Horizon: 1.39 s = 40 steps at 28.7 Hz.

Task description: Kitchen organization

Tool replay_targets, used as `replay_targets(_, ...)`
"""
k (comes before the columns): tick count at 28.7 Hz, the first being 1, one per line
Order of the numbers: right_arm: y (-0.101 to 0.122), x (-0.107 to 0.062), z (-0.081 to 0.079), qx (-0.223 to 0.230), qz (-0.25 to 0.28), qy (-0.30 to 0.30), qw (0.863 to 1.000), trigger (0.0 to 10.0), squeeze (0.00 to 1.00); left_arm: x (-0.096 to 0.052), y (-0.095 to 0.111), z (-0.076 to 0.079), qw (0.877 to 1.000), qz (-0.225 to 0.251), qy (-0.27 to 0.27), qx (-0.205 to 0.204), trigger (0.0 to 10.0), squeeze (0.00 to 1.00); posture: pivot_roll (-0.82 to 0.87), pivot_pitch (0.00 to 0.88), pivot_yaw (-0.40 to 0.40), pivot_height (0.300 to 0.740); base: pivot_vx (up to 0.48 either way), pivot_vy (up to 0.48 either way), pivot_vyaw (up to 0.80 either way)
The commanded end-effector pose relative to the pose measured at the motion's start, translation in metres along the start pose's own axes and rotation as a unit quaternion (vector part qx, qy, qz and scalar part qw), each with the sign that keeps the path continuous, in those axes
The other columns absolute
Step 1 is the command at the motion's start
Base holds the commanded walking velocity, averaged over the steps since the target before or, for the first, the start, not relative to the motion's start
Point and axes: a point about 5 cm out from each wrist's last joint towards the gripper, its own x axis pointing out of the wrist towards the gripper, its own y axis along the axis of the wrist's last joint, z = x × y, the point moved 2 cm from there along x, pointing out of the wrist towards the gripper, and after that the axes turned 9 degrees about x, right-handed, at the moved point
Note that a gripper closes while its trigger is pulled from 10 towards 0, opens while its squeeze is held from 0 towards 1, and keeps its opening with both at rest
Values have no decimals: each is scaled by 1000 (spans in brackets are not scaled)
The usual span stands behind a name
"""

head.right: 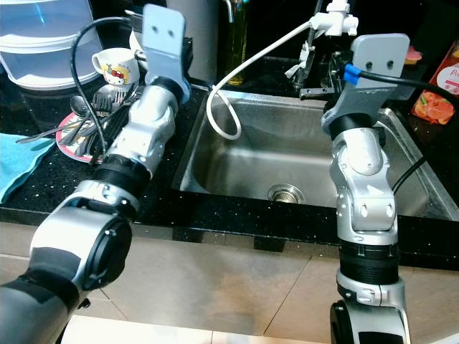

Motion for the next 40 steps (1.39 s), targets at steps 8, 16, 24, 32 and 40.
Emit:
replay_targets(8,9,-7,9,4,-10,-9,1000,10000,0,-11,8,-23,999,-38,16,2,10000,0,27,21,-6,740,0,0,0)
replay_targets(16,4,-14,14,20,-27,-16,999,10000,0,-40,25,-30,998,-62,3,-27,10000,0,55,20,-12,740,0,0,0)
replay_targets(24,3,-12,11,26,-34,-12,999,10000,0,-49,6,-41,979,-189,40,-71,10000,0,72,19,-9,740,0,0,0)
replay_targets(32,0,-12,11,29,-38,-13,999,10000,0,-49,-25,-59,963,-256,58,54,10000,0,73,27,-10,740,0,0,0)
replay_targets(40,-2,-12,9,36,-48,-6,998,10000,0,-53,-30,-51,958,-282,47,26,10000,0,74,58,-11,740,0,0,0)
